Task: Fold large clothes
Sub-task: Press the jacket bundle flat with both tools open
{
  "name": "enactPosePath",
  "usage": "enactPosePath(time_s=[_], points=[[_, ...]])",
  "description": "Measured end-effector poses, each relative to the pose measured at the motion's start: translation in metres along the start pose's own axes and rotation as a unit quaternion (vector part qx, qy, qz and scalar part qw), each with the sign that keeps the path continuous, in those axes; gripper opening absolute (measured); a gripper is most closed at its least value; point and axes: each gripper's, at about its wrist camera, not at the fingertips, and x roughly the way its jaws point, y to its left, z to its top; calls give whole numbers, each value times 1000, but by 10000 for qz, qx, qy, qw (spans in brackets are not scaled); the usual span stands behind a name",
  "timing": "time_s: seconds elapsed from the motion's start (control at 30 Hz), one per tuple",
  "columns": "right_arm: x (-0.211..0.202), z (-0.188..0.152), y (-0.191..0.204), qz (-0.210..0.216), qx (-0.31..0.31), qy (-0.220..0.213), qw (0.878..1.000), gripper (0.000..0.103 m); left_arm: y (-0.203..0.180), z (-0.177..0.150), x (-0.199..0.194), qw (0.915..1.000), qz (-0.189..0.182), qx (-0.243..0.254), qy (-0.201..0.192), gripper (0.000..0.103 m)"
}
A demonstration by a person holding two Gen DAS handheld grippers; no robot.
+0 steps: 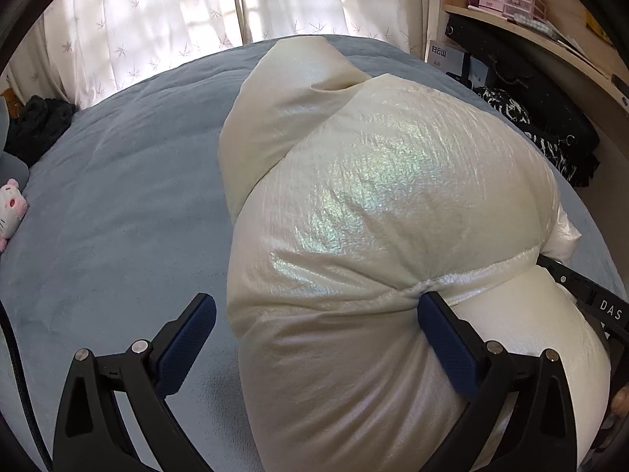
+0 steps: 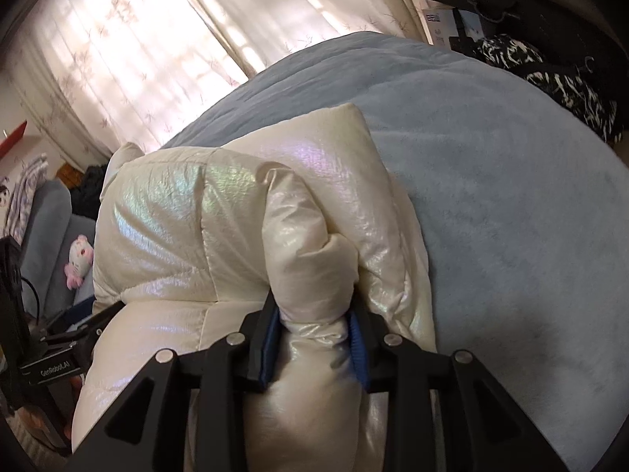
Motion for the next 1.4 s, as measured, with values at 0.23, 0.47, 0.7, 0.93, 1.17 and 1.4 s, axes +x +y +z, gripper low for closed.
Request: enactPosePath(time_s=[0.23,0.47,0.7,0.93,1.17,1.4], points=[[2,-4,3,-93,-1,-35,10000,30,2,-7,-1,10000,10,-1,-6,102],[2,-4,5,-187,-7,-14,9998,30,4,-10,-3,9999,-18,-143,38,102],[-11,4,21,-571,-197,258,9978,38,15,-9,-17,9979,-207,-542,278,102],[-44,16,22,-595,243,533,9965,47,30,-17,-48,9967,-342,-654,339,102],[-85,27,40,-489,94,629,9968,87,49,-24,-80,9940,-630,-731,522,102],[-138,31,71,-286,-527,353,9976,103,66,-34,-99,9840,-1229,-950,874,102]])
